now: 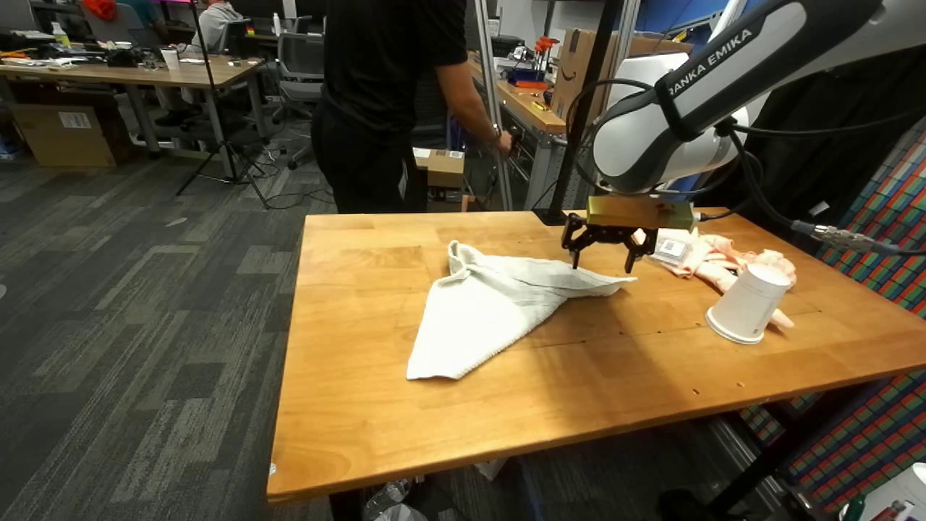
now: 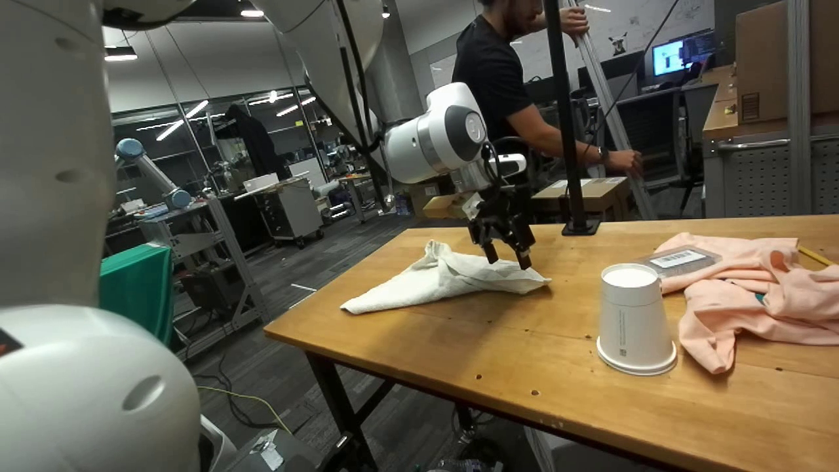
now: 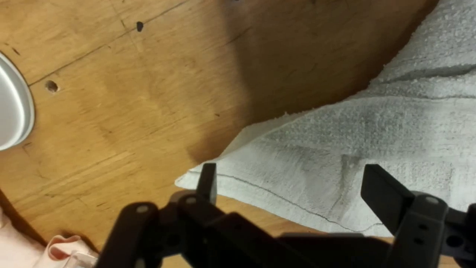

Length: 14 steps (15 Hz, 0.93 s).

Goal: Fold the cloth on the table

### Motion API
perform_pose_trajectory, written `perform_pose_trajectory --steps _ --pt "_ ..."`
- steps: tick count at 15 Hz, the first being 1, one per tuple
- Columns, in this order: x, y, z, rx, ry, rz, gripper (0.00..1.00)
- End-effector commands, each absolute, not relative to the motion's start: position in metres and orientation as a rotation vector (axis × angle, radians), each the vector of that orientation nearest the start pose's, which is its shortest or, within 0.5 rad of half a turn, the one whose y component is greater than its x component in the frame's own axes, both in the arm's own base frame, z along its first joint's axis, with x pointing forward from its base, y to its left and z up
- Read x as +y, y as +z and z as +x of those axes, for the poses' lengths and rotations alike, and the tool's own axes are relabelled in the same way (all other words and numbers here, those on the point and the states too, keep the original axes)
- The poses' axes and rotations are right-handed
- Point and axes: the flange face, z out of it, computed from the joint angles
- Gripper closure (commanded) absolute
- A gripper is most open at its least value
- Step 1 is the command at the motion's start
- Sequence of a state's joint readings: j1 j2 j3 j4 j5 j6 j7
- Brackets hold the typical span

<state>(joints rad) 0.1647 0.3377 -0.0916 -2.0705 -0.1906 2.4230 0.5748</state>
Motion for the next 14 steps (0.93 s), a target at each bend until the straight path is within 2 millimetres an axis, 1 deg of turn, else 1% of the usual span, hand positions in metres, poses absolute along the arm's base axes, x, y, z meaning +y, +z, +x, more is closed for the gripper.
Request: perform_pose_trajectory --steps 1,3,5,9,12,14 --pt "0.030 0.265 0.595 0.607 -0.087 -3.230 0.00" --pt "0.023 0.260 0.597 0.621 -0.071 -3.227 0.00" --pt "0.021 0.254 0.600 0.625 -0.056 -3.227 0.00" --pt "0.025 0.237 0.606 0.610 -0.021 -3.231 0.00" --pt "0.028 0.218 0.608 0.606 0.029 -3.220 0.00" --pt "0.030 0.210 0.609 0.602 0.050 -3.218 0.00"
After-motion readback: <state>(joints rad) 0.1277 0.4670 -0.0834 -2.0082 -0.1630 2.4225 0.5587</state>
